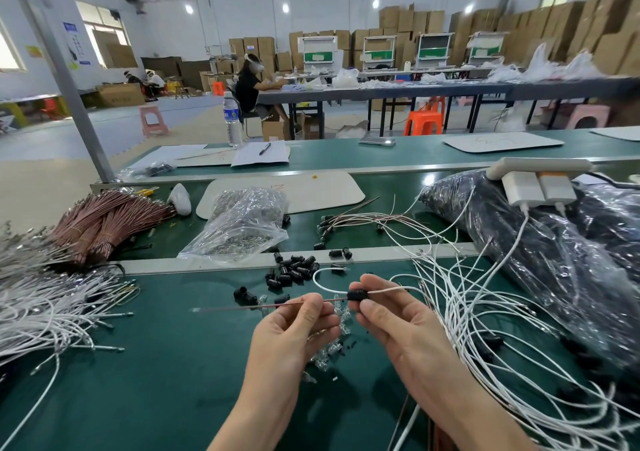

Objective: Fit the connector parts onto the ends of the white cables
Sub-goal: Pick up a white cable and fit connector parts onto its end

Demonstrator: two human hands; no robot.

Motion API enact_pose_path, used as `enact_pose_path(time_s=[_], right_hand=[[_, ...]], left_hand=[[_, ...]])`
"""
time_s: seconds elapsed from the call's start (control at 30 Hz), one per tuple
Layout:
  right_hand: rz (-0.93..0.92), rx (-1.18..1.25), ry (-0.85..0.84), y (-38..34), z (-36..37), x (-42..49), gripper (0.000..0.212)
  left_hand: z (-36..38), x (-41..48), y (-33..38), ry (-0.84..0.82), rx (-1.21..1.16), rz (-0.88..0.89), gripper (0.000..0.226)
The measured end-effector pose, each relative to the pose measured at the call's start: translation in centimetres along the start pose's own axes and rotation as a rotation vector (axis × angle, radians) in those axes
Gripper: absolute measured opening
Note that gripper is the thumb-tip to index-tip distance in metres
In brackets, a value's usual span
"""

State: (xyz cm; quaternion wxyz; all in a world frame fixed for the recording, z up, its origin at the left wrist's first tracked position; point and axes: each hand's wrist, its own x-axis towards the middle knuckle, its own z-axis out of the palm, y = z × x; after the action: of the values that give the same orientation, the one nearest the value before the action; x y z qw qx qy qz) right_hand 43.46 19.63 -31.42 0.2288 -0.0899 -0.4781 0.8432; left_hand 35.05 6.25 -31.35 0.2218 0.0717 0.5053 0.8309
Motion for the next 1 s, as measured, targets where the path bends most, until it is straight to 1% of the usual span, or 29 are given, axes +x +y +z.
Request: enact_pose_path(time_s=[0.1, 0.27, 0.5, 0.57, 0.67, 0.8, 1.0], right_hand=[[-0.021, -0.077, -0.035, 0.0, 0.1, -0.2, 0.034], [-0.051, -0.159, -0.073, 0.0, 0.3, -0.4, 0.034], [-0.054, -0.153, -0.026, 0.2, 0.2, -0.2, 0.043], [-0.055, -0.152, -0.032, 0.1, 0.2, -0.3, 0.04], [-0.061, -0.19, -0.035, 0.0, 0.5, -0.5, 0.028], [-0.11, -0.269, 0.01, -0.3, 0.8, -0.8, 0.023], [-0.161, -0.361, 0.03, -0.1, 1.1, -0.9, 0.017]], left_hand=[[-0.1, 0.0, 0.1, 0.014, 0.033, 0.003, 0.023], [0.0, -0.1, 0.1, 0.032, 0.035, 0.037, 0.04], [0.3, -0.4, -0.1, -0.031, 0.044, 0.094, 0.037], [0.5, -0.5, -0.2, -0.062, 0.055, 0.094, 0.03], [0.7, -0.7, -0.6, -0.084, 0.094, 0.109, 0.021], [0.9, -0.9, -0.7, -0.069, 0.1, 0.122, 0.034], [0.9, -1.0, -0.9, -0.049, 0.122, 0.147, 0.035]])
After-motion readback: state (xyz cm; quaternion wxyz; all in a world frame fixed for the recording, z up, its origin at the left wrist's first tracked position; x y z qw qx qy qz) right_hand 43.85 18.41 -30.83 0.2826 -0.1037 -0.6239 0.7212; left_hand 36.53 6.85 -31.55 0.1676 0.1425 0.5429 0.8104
